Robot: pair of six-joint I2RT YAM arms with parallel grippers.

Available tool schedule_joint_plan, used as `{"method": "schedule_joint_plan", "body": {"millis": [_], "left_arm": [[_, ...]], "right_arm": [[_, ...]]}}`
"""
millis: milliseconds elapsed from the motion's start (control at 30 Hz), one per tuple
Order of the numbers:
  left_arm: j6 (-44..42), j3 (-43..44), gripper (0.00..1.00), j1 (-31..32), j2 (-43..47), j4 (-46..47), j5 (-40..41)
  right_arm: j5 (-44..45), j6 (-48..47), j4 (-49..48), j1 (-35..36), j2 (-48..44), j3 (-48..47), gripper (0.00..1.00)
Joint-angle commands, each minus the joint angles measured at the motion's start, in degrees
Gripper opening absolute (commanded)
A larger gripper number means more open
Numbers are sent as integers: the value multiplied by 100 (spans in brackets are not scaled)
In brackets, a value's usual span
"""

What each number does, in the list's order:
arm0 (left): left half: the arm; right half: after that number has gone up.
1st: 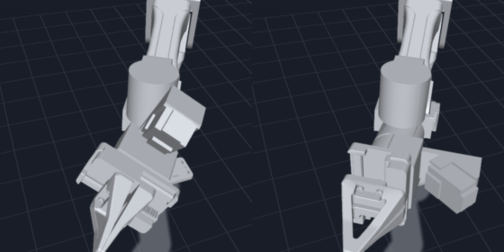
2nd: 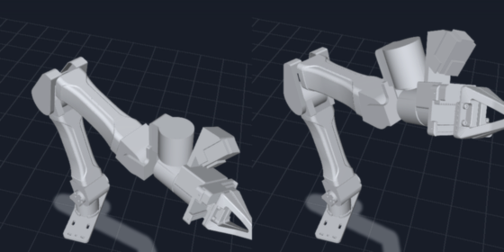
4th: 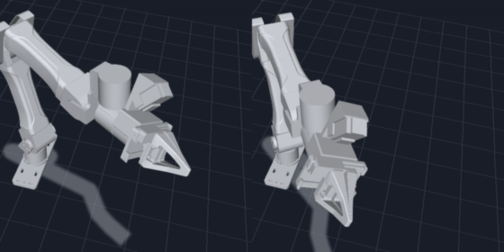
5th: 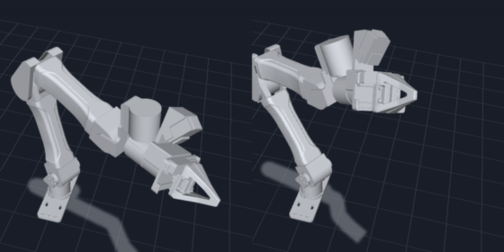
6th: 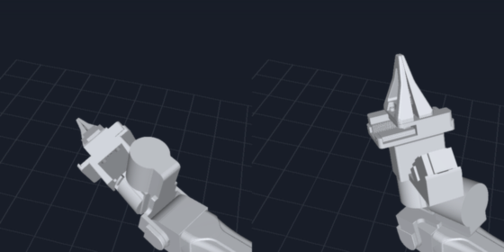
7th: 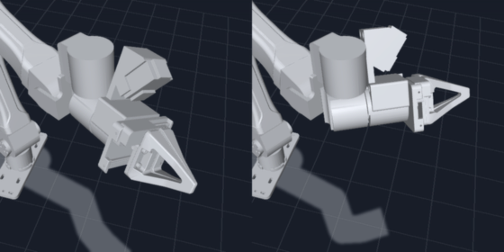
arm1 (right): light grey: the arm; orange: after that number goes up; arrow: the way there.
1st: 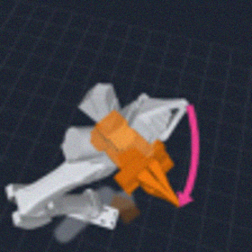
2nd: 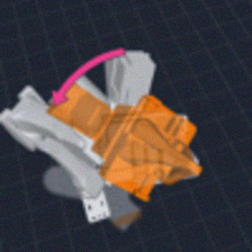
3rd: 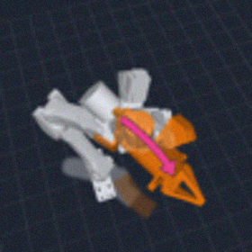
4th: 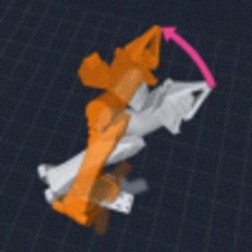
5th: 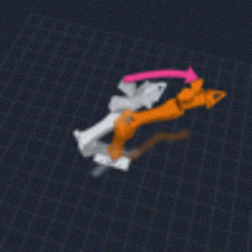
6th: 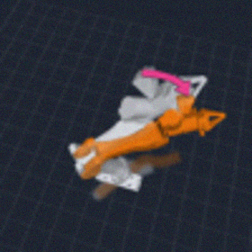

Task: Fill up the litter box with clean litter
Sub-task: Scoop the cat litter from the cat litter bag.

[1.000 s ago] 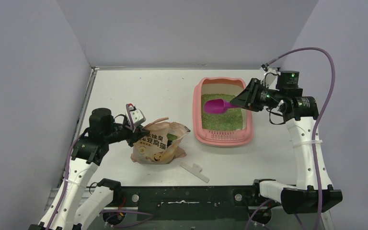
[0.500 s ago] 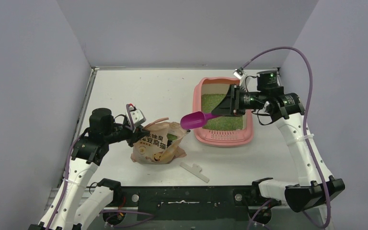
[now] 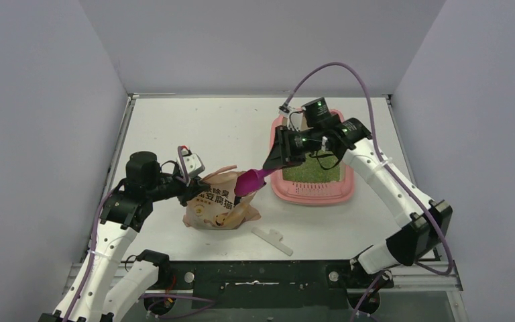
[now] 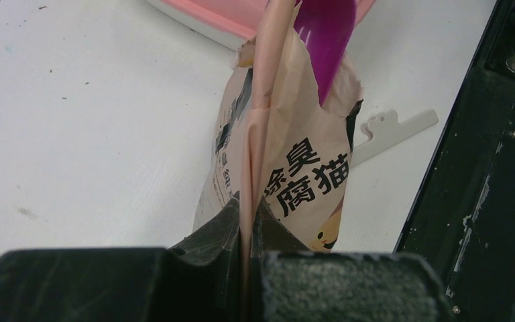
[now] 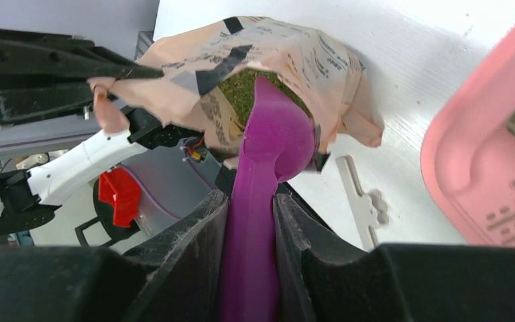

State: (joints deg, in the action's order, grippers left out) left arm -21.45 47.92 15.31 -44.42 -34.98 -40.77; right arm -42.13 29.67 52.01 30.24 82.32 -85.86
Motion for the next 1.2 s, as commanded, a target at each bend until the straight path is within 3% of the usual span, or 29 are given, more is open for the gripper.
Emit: {"method": "schedule_joint_plan", "body": {"millis": [0, 267, 433, 633, 833, 1067, 1167], "left_arm": [[11, 341, 0, 61, 120, 232, -317], [-60, 301, 0, 70, 175, 140, -234], [-77, 303, 0, 72, 224, 142, -187], [-105, 310, 0, 69, 241, 106, -152], [-87, 290, 0, 82, 209, 149, -159], [-114, 341, 0, 80, 170, 115, -158], [-96, 334, 0, 77, 187, 121, -158]], "right_arm": [[433, -1, -308, 456, 621, -656, 0], [2998, -480, 1353, 1512, 1645, -1911, 0], [3678, -589, 1970, 1774, 1915, -2704, 0], [3643, -688, 1986, 1868, 2343, -2608, 0], [2043, -458, 690, 1859, 2374, -1600, 0], [1585, -445, 693, 1589, 2127, -2067, 0], [1839, -553, 1059, 1439, 1977, -2476, 0]]}}
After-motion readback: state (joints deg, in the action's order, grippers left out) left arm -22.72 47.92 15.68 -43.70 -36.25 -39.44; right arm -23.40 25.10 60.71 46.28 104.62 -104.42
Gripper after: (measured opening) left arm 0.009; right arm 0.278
